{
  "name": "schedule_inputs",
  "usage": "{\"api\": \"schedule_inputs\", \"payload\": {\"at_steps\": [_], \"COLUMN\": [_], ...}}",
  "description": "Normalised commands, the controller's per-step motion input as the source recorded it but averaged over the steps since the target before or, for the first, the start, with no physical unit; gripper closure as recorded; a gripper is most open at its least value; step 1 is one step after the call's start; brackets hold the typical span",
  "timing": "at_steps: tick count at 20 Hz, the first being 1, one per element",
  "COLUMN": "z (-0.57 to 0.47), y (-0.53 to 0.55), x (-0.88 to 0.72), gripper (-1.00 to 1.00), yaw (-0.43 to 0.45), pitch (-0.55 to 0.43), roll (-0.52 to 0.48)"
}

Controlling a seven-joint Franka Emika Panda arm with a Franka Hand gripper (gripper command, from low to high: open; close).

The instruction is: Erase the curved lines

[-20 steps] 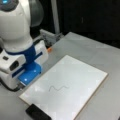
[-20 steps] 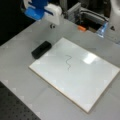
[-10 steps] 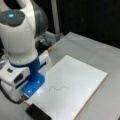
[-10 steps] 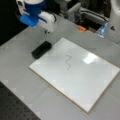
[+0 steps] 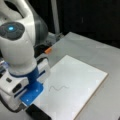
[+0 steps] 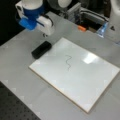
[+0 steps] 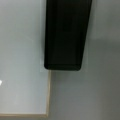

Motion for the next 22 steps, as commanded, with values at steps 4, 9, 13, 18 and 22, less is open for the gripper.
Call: {"api": "schedule_inputs", "payload": {"at_steps": [4,9,13,18,22], "z": [-0.11,-0.20,-0.19,-0.07,-0.07], "y": [-0.16,-0.14,-0.17,-0.15,-0.15], "x": [0.00,0.11,0.19,0.14,0.09], "gripper": [-1.00,-1.00,-1.00,-1.00,-1.00], "yaw": [0.020,0.026,0.017,0.004,0.000], "pitch": [0.034,-0.023,-0.065,-0.054,-0.034], "roll": [0.067,0.108,0.117,0.155,0.174]}}
